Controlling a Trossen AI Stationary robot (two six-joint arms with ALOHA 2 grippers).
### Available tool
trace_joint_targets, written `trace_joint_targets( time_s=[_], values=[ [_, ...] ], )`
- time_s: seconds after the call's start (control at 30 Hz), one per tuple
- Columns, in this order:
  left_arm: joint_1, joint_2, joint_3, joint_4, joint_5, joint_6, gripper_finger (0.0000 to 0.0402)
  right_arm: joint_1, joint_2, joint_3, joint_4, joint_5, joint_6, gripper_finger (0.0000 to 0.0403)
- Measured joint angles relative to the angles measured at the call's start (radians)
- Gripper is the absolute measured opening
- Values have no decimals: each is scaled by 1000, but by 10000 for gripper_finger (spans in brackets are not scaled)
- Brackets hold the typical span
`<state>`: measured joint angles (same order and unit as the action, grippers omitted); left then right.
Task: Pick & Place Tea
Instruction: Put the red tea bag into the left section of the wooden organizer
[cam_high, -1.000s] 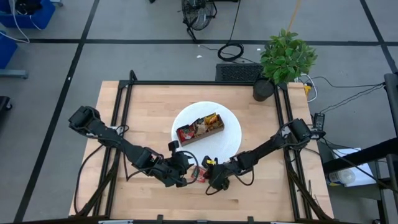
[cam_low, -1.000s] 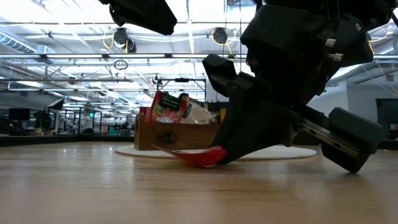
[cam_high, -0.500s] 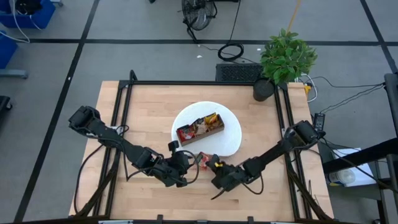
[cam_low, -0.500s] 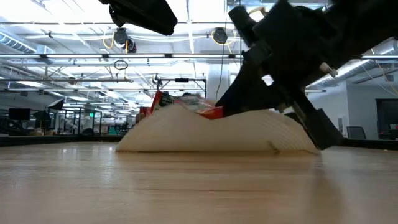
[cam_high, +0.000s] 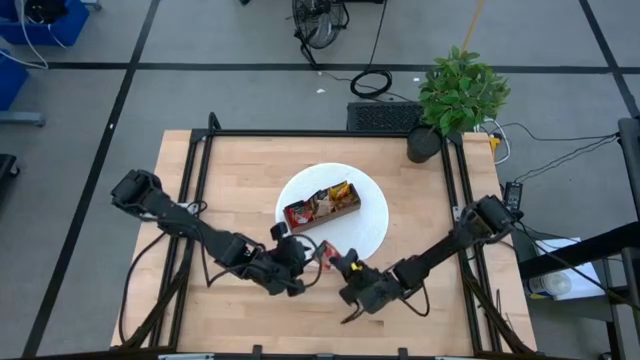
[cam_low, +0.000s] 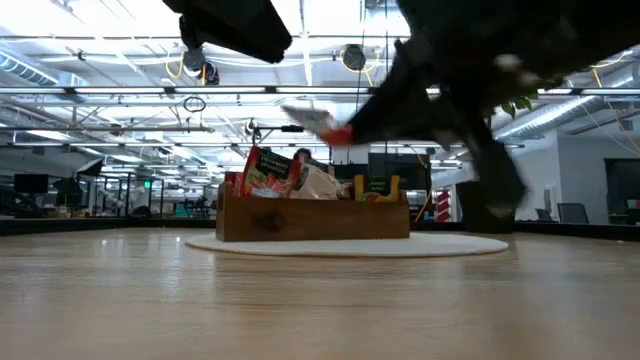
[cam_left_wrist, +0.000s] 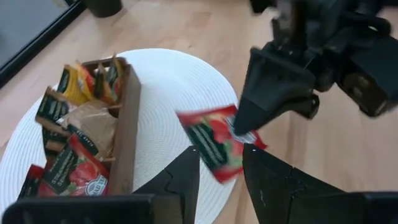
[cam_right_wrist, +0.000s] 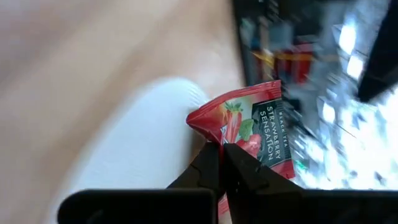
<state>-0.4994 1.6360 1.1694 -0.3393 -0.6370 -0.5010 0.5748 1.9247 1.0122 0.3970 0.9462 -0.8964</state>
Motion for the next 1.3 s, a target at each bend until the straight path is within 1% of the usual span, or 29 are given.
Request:
trace_joint_targets(
  time_s=[0.1,0.17,0.33,0.4,0.53,0.73,1.03,1.3],
  values=[
    [20,0,0,0,-1,-45,127,-22,0,0,68,115,-53,0],
    [35,0,0,0,-1,-79,127,-34,-1,0,96,140,-72,0],
    [75,0,0,0,1,-212,127,-48,-1,0,144,125,-88,0],
    [92,0,0,-2,8,-237,127,-51,-1,1,164,123,-102,0],
    [127,0,0,-6,28,-242,127,-50,-1,1,206,124,-153,0],
    [191,0,0,-10,126,-239,127,-50,-2,1,258,127,-212,0],
    [248,0,1,-82,146,-239,127,-37,-2,2,257,152,-208,0],
    [259,0,1,-44,235,-229,127,-40,-2,2,257,151,-217,0]
  ],
)
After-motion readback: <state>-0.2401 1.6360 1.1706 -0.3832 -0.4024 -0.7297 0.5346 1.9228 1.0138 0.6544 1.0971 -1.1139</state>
